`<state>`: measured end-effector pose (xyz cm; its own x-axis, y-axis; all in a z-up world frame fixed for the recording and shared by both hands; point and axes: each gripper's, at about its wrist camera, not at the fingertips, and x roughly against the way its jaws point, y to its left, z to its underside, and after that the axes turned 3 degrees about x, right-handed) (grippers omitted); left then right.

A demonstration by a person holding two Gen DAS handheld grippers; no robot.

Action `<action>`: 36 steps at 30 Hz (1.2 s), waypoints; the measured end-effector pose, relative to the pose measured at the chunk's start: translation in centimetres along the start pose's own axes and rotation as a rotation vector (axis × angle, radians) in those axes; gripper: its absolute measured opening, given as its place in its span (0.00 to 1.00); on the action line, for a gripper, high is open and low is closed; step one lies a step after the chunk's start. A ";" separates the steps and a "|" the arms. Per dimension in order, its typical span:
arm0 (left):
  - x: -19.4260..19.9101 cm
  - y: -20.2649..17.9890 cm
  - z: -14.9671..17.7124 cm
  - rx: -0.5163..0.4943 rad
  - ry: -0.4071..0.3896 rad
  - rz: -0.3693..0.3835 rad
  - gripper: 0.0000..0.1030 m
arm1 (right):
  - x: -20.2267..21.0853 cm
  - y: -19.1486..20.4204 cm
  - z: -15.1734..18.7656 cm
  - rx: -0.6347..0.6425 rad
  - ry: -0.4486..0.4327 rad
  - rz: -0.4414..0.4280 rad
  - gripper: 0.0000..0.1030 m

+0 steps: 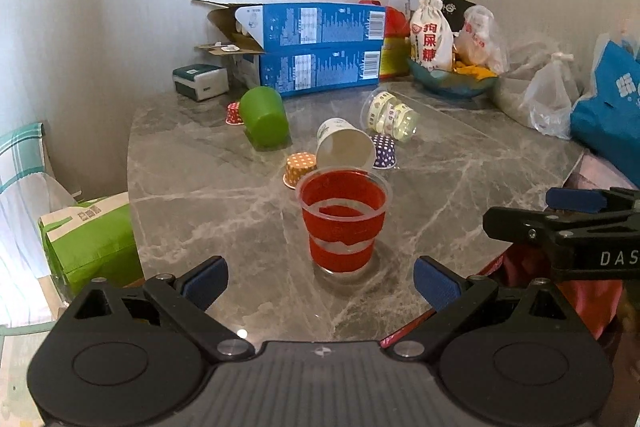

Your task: Flip cup upright

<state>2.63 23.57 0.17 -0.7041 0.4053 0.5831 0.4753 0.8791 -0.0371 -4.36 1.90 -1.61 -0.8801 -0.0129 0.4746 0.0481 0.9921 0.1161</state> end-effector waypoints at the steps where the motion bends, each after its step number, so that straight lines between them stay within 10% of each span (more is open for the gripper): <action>1: 0.0 0.1 0.0 0.004 -0.002 0.003 0.97 | 0.0 0.0 0.0 0.001 0.000 0.003 0.99; 20: 2.0 1.5 -0.5 0.091 -0.095 0.073 0.97 | 1.5 0.0 -0.7 0.022 -0.006 0.007 0.99; 36: 1.1 1.1 3.8 0.127 -0.232 0.097 0.97 | 0.6 -1.0 4.9 -0.040 -0.197 -0.022 0.99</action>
<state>0.32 25.96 -2.32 -0.7675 0.5231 0.3706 0.4868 0.8517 -0.1941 -7.23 1.54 -5.70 -0.9565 -0.0060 0.2917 0.0431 0.9859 0.1614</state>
